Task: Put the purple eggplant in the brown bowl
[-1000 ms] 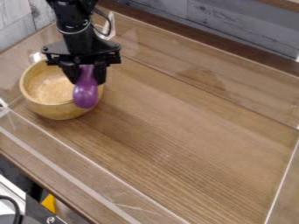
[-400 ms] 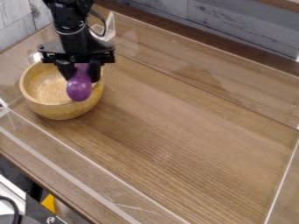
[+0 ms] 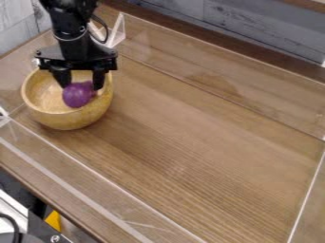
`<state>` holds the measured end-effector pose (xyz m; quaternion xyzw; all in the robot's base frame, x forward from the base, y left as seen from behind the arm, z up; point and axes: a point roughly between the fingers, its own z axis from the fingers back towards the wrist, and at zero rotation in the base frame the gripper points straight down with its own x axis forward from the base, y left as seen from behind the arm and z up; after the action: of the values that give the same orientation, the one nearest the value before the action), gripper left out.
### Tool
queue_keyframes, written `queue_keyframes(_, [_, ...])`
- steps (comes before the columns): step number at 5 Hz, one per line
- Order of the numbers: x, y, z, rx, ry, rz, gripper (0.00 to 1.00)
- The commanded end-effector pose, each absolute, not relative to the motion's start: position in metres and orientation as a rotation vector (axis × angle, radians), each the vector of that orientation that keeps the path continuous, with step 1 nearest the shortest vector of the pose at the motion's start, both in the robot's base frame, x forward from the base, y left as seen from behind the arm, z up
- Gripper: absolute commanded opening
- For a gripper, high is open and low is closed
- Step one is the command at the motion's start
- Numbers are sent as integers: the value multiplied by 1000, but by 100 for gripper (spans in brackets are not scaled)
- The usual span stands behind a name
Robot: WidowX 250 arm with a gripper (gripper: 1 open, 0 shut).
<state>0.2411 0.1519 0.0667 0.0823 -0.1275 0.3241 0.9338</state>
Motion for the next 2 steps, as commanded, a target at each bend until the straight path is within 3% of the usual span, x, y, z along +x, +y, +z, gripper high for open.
queue_keyframes(1, [243, 157, 74, 191, -289, 672, 100])
queue_keyframes(2, [244, 154, 76, 191, -282, 677, 100])
